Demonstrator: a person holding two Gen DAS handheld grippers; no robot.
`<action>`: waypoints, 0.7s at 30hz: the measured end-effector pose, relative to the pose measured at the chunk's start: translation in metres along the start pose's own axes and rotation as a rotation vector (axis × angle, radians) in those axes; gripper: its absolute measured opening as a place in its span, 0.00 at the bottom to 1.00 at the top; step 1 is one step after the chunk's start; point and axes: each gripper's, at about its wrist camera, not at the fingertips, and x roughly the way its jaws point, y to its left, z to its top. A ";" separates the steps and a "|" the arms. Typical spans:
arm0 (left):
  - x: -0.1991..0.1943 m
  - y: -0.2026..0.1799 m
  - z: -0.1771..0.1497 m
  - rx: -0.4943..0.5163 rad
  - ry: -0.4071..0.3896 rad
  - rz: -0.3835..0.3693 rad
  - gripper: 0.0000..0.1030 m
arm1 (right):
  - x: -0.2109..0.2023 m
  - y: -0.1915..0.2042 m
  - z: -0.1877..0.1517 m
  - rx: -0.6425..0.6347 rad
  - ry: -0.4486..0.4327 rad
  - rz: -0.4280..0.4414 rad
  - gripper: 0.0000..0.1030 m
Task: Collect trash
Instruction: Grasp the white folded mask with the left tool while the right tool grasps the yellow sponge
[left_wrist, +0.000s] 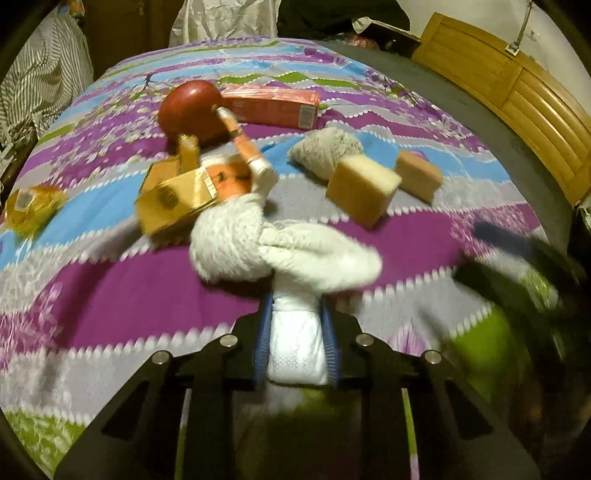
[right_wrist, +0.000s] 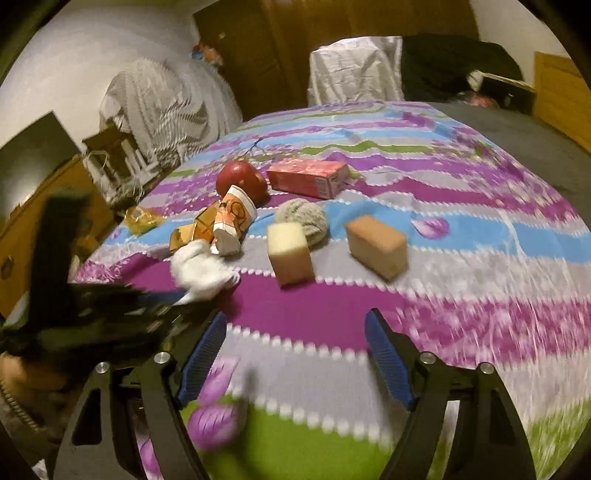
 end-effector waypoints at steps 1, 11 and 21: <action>-0.002 0.003 -0.003 -0.001 0.003 -0.007 0.23 | 0.007 0.001 0.005 -0.011 0.013 0.000 0.72; -0.016 0.018 -0.024 -0.001 0.011 -0.090 0.23 | 0.075 0.019 0.044 -0.096 0.096 -0.038 0.62; -0.037 0.001 -0.045 0.090 -0.037 -0.183 0.23 | 0.044 0.022 0.031 -0.074 0.008 -0.066 0.31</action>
